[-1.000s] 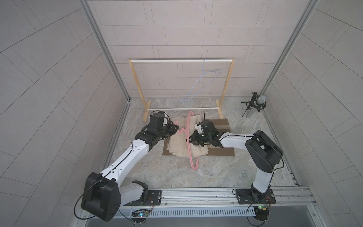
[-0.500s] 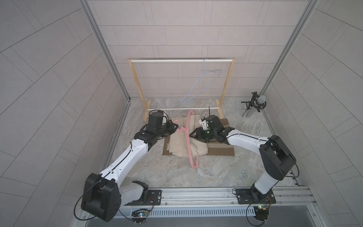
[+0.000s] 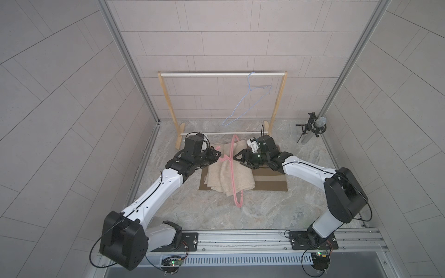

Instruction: Hang the scarf on the hanger

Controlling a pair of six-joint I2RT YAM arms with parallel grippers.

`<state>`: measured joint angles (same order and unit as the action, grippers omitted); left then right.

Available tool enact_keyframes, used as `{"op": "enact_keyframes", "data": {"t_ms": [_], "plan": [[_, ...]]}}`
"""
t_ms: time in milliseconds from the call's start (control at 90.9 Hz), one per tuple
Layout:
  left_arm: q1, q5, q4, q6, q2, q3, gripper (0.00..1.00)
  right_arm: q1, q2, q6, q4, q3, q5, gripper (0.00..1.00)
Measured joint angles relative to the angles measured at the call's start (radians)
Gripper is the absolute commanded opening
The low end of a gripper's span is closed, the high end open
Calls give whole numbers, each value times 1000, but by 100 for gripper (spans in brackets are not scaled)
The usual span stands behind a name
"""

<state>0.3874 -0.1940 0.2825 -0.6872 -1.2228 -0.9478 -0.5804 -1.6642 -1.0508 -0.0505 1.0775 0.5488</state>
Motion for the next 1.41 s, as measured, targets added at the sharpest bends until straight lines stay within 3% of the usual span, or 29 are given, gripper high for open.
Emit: {"op": "enact_keyframes", "data": {"t_ms": [165, 297, 484, 539, 649, 737, 848, 991, 1101, 1409], "plan": [[8, 22, 26, 27, -11, -14, 0, -26, -103, -73, 16, 97, -9, 64], [14, 31, 39, 47, -13, -16, 0, -40, -154, -129, 38, 138, -19, 57], [22, 41, 53, 77, -17, -21, 2, -47, -193, -169, 39, 150, -32, 32], [24, 45, 59, 87, -17, -27, 9, -47, -192, -174, 42, 149, -35, 24], [24, 63, 85, 113, -15, -44, 34, -43, -188, -160, 35, 143, -34, 11], [22, 88, 113, 130, 0, -57, 54, -36, -173, -150, 35, 127, -25, 7], [-9, 116, 156, 146, 59, -64, 66, -17, -154, -146, 43, 105, 11, 4], [-130, 92, 169, 133, 155, -38, 69, 13, -145, -144, 69, 87, 67, 3], [-196, 49, 169, 120, 154, -3, 69, 30, -145, -142, 83, 85, 112, 2], [-170, -213, 76, 85, -152, 78, 68, 34, -145, -121, 95, 85, 172, 2]]}}
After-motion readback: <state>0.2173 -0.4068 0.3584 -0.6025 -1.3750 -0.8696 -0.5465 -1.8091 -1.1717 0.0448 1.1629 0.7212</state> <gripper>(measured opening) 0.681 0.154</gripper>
